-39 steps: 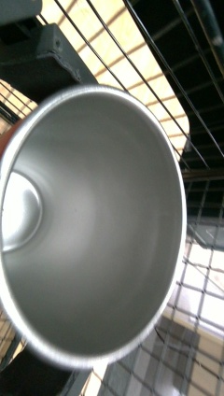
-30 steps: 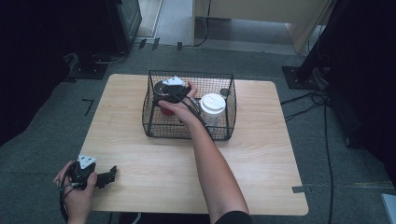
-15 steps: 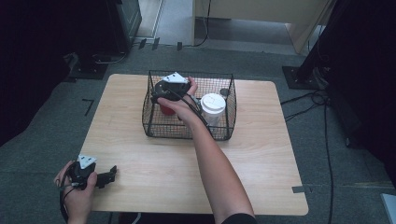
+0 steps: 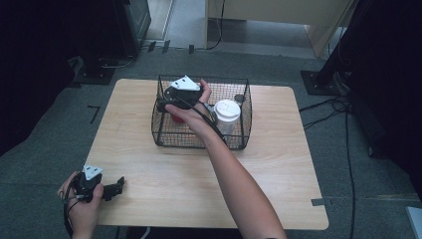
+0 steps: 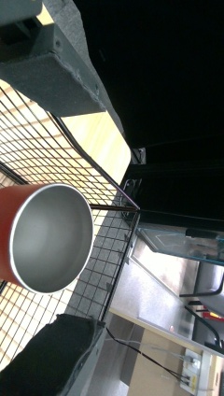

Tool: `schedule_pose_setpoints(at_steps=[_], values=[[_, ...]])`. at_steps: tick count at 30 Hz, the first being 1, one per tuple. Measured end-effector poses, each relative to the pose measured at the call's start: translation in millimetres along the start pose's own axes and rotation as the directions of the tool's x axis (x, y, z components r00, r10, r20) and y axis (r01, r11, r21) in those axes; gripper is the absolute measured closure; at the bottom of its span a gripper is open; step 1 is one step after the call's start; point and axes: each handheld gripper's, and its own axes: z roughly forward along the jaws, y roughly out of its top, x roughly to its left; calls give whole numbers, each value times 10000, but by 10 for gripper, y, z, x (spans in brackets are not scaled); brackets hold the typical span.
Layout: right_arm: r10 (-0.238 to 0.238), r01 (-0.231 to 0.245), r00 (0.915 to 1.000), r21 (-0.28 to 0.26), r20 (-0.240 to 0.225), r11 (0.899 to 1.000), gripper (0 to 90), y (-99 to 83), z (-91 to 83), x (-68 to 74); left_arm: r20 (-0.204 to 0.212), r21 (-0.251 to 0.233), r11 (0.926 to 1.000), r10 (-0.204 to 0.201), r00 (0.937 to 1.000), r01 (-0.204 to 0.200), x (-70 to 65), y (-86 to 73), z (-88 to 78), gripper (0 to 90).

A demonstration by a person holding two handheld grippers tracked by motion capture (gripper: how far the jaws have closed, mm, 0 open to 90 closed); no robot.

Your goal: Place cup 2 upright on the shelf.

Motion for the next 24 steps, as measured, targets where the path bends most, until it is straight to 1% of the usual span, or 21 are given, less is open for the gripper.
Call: schedule_pose_setpoints(at_steps=[8,16,18,21,24], values=[[-65,64,10000,-135,-74,9999,0,-50,-338,12,-5,-11,10000,3,10000,-3,0,0,0,1],[3,0,9999,-225,147,9997,0,-199,-678,-118,-3,-39,10000,-36,10000,36,-2,0,2,1],[143,-140,9998,-193,154,9997,0,-243,-780,-156,-3,-26,10000,-17,10000,17,-1,0,2,1],[115,-112,9996,-113,247,9999,0,-298,-908,-192,-2,-29,10000,-18,10000,18,-1,0,2,1],[184,-181,9997,-176,181,9997,0,-356,-1054,-228,-4,-27,10000,-18,10000,18,-2,0,1,1]])
